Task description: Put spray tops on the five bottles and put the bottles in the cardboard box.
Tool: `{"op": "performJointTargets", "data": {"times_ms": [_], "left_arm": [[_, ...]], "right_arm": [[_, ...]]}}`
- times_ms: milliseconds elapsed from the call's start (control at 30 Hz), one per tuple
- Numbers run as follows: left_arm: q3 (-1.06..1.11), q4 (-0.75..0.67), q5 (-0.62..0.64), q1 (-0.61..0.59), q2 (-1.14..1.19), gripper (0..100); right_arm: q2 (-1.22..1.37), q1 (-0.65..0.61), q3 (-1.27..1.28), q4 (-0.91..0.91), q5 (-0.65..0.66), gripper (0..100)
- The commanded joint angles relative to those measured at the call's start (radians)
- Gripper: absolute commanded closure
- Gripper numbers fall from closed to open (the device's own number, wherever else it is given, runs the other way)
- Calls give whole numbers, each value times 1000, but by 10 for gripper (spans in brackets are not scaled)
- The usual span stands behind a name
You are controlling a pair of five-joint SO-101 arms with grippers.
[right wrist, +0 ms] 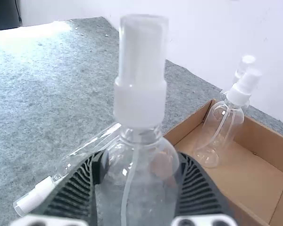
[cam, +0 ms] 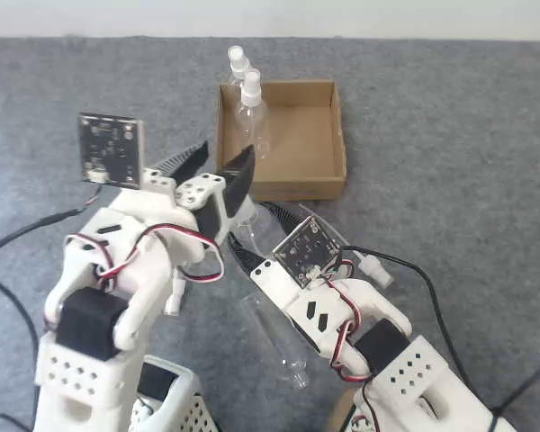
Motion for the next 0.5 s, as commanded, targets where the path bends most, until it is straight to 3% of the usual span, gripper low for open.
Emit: {"op": "performJointTargets", "data": {"times_ms": [0,200,467], "left_arm": [[-88,21,-9,-77,-17,815],[-62,29,-9,-163,-17,815],[94,26,-74,-155,-17,816]], "right_arm": [[-41,19,8,-21,14,961],[-41,19,14,-19,12,961],[-41,19,12,-27,14,961]]}}
